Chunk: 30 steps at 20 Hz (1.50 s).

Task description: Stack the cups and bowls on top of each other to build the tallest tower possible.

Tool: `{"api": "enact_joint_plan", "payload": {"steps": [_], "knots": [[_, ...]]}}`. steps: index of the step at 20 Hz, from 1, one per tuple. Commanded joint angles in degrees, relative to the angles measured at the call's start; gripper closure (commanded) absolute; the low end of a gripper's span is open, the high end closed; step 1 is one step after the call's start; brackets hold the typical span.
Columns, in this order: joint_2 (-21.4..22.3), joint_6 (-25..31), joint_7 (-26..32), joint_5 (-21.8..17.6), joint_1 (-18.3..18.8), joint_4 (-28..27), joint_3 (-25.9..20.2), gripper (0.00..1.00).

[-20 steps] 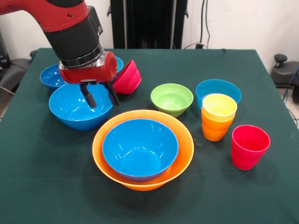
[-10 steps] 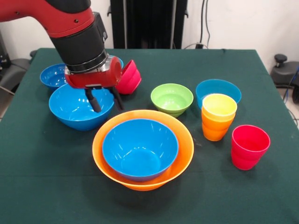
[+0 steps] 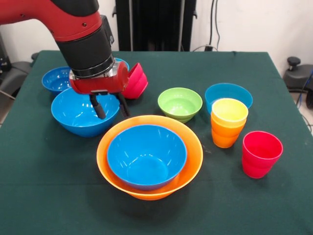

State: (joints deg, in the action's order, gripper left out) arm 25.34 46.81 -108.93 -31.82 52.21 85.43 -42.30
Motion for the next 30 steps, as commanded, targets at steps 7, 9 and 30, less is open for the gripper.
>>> {"api": "enact_joint_plan", "payload": {"steps": [7,9,30], "knots": [[-3.8,-0.6,10.1,-5.1,-2.5,0.7,2.6,0.0],[-3.9,-0.5,10.5,-5.3,-2.5,0.8,2.8,0.0],[-4.3,0.6,11.7,-7.5,-2.1,1.1,2.8,0.0]]}}
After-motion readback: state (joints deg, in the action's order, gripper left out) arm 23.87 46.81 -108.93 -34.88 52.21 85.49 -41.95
